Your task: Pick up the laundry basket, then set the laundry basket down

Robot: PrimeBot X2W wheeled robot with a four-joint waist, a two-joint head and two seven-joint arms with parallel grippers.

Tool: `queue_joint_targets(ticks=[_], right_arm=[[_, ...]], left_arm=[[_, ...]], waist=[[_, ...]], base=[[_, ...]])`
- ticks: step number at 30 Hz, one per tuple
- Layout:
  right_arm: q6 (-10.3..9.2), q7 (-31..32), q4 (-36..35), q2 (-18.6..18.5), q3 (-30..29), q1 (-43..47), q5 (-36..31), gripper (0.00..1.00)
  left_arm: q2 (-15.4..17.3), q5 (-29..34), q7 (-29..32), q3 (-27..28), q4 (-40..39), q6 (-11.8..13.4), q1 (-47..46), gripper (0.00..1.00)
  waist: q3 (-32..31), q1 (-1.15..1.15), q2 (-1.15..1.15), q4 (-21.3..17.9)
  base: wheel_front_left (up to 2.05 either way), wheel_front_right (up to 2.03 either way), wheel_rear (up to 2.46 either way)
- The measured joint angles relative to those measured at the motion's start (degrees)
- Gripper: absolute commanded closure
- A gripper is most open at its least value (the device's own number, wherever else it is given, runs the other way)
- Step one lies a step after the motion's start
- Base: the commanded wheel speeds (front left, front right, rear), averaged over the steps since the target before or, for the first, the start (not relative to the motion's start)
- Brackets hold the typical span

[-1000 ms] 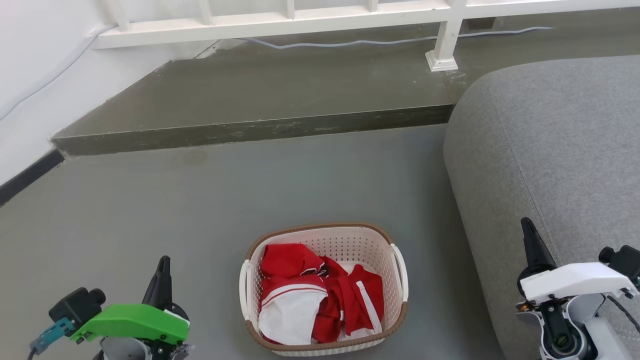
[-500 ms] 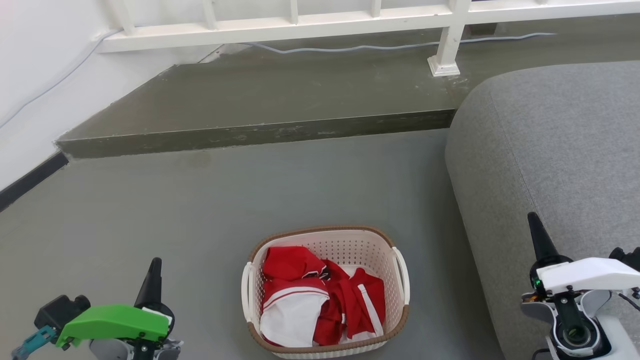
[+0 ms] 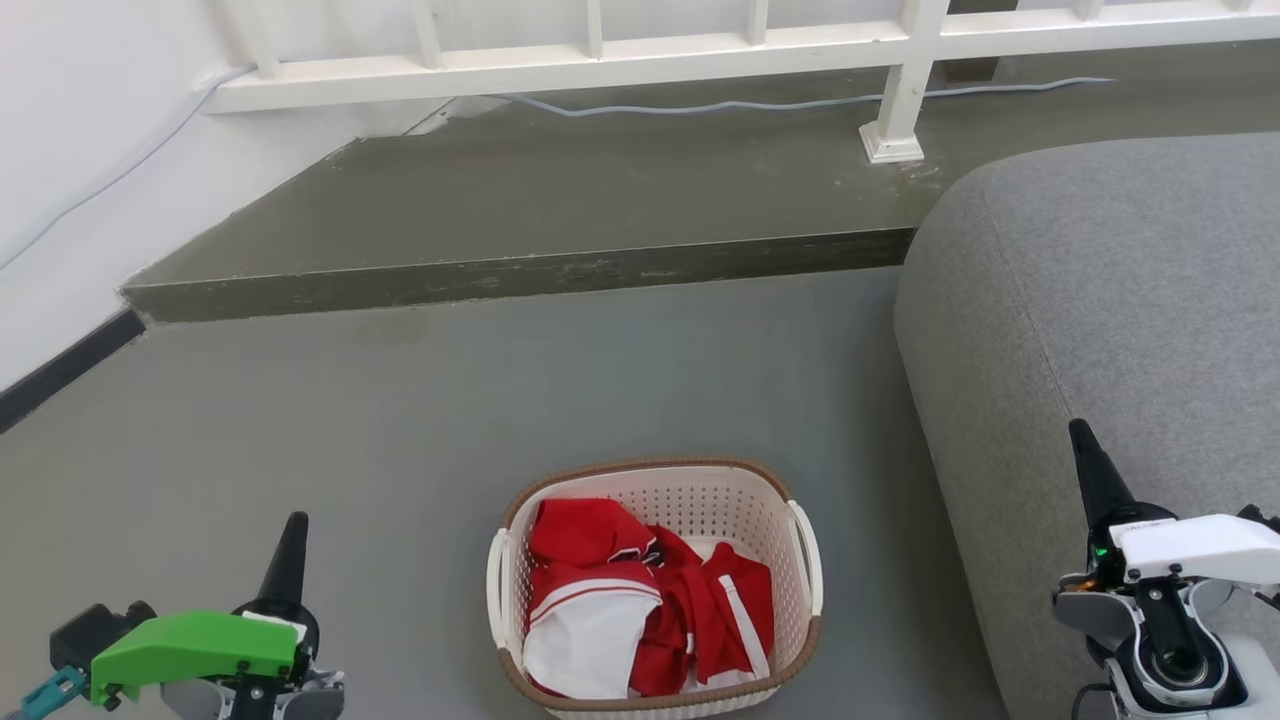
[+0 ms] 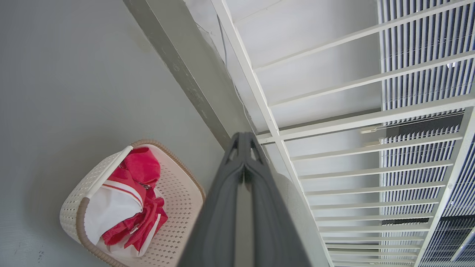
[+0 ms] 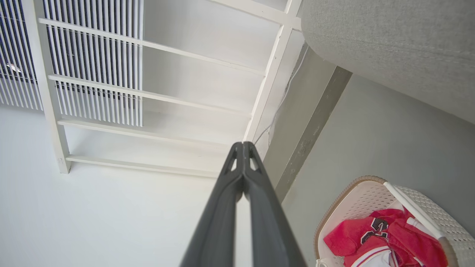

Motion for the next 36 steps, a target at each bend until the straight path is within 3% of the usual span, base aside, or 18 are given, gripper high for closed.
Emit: queue_joint_targets(ticks=[22,36], right_arm=[[2.81,3.93,1.14,0.85,-3.92,-1.67,16.93,1.0],[2.81,4.02,1.36,0.87,-4.13,-1.82,17.16,1.0]], left_arm=[[0.03,-16.4,3.65,4.11,0.9,-3.03,-1.4,1.0],[0.04,-16.96,3.89,4.32,1.42,-3.21,-1.62,1.0]], waist=[[-1.1,0.0,0.0,0.59],[-1.11,0.0,0.0,0.59]], base=[[0.0,0.0,0.0],[0.0,0.0,0.0]])
